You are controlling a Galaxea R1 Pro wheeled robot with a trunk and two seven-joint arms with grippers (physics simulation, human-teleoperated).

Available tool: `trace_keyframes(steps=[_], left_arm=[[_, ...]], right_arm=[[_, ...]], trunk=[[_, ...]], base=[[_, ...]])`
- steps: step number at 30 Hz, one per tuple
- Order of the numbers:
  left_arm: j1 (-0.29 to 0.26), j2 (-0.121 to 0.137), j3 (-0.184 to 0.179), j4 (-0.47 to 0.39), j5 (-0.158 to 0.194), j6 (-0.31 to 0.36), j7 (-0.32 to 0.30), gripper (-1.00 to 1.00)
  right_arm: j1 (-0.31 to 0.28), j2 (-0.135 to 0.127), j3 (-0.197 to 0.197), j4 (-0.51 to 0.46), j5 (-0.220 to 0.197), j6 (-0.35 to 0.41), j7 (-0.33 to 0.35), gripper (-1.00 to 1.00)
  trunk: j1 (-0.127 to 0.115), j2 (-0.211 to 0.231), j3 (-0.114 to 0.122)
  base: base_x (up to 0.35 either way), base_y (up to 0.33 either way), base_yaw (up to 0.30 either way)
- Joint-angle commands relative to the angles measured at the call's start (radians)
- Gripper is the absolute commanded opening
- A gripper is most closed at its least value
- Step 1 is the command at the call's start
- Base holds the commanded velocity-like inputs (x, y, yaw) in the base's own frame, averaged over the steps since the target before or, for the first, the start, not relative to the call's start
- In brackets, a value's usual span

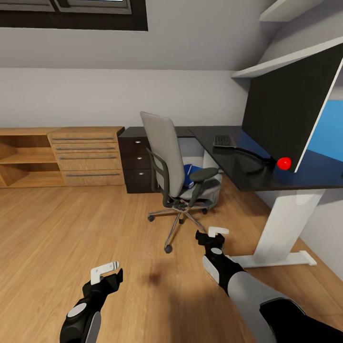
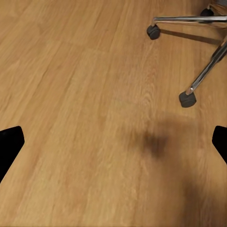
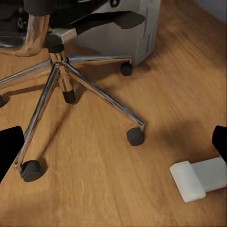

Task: In the bedroom, organize the workspace by keeping the computer under the desk, ensuring the monitor is on the desk, placing the keyboard on the desk next to the monitor, placing the mouse on the desk next to the keyboard, moving the folder from the swivel chair onto the desk next to the mouse, stacking the notebook on top of the folder with the pen on top of the notebook, and positioning the swivel chair next to the desk.

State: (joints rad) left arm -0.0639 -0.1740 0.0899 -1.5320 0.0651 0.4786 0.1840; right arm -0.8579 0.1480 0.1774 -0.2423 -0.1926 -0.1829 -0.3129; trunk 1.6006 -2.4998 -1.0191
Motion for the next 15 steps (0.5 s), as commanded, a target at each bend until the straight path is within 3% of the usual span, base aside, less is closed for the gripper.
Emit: trace_keyframes(steps=[1,15], left_arm=[[-0.001,-0.001,0.001,-0.002,0.006,0.004,0.005,1.0],[-0.001,-0.001,0.002,-0.002,0.006,0.005,0.006,1.0]], right_arm=[[-0.03,-0.006,0.007,0.031,-0.013,0.031,-0.005,1.0],[-0.035,-0.011,0.004,0.057,-0.015,0.038,-0.006,1.0]], trunk=[[0.0,0.0,-0.001],[0.0,0.0,-0.001]], base=[[0.159,0.0,0.0],[0.158,0.0,0.0]])
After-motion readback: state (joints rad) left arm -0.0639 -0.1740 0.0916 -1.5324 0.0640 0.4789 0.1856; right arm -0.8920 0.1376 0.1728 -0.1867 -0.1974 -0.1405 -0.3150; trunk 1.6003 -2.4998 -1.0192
